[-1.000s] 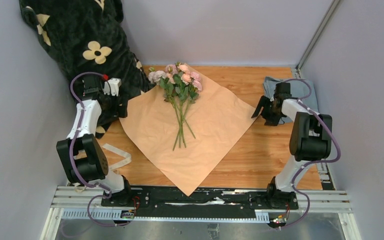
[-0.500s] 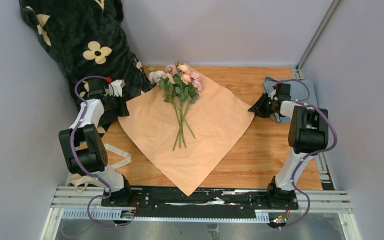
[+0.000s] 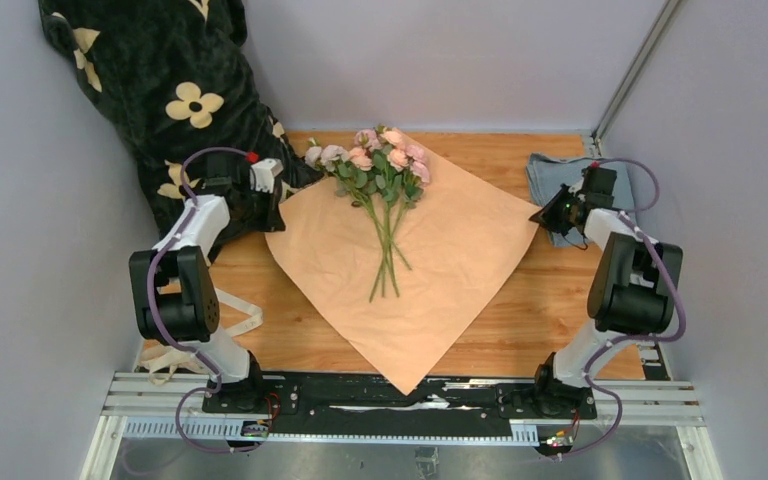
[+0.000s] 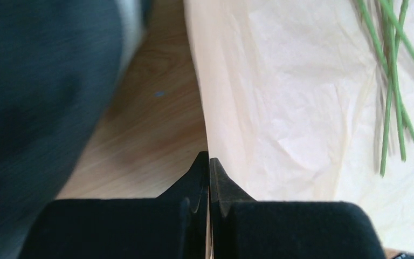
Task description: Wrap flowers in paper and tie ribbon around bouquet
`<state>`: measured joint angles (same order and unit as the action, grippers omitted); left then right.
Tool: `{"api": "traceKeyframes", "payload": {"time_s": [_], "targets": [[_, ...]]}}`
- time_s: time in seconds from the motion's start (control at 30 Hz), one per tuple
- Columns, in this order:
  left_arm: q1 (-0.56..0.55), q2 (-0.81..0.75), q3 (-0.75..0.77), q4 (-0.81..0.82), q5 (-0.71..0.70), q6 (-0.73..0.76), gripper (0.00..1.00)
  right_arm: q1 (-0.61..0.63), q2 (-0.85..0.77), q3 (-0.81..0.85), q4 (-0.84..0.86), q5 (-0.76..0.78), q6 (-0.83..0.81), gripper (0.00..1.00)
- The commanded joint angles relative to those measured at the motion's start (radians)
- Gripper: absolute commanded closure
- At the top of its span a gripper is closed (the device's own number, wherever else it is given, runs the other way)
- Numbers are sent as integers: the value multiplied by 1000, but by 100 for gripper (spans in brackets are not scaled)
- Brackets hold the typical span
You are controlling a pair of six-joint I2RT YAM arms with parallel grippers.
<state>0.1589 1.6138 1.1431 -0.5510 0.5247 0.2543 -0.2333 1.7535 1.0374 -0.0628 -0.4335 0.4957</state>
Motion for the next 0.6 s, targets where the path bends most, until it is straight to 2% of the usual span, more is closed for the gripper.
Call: {"api": "traceKeyframes", "payload": {"time_s": [0.0, 0.1, 0.3, 0.4, 0.43, 0.5, 0.57], "targets": [[-94, 60, 55, 13, -11, 7, 100, -71, -126, -11, -82, 137, -103, 100], [-142, 114, 113, 23, -38, -4, 100, -108, -146, -11, -98, 158, -118, 100], [-179, 216, 178, 50, -80, -32, 100, -114, -77, 47, -162, 158, -134, 99], [-191, 240, 171, 52, -85, -34, 100, -100, -74, 95, -235, 240, -156, 63], [-194, 242, 163, 52, -80, -34, 100, -80, -86, 115, -266, 310, -175, 56], [-196, 240, 141, 51, -70, -37, 100, -3, -128, 148, -316, 447, -222, 49], [-196, 235, 125, 48, -91, -43, 100, 121, -179, 177, -350, 658, -293, 45]]}}
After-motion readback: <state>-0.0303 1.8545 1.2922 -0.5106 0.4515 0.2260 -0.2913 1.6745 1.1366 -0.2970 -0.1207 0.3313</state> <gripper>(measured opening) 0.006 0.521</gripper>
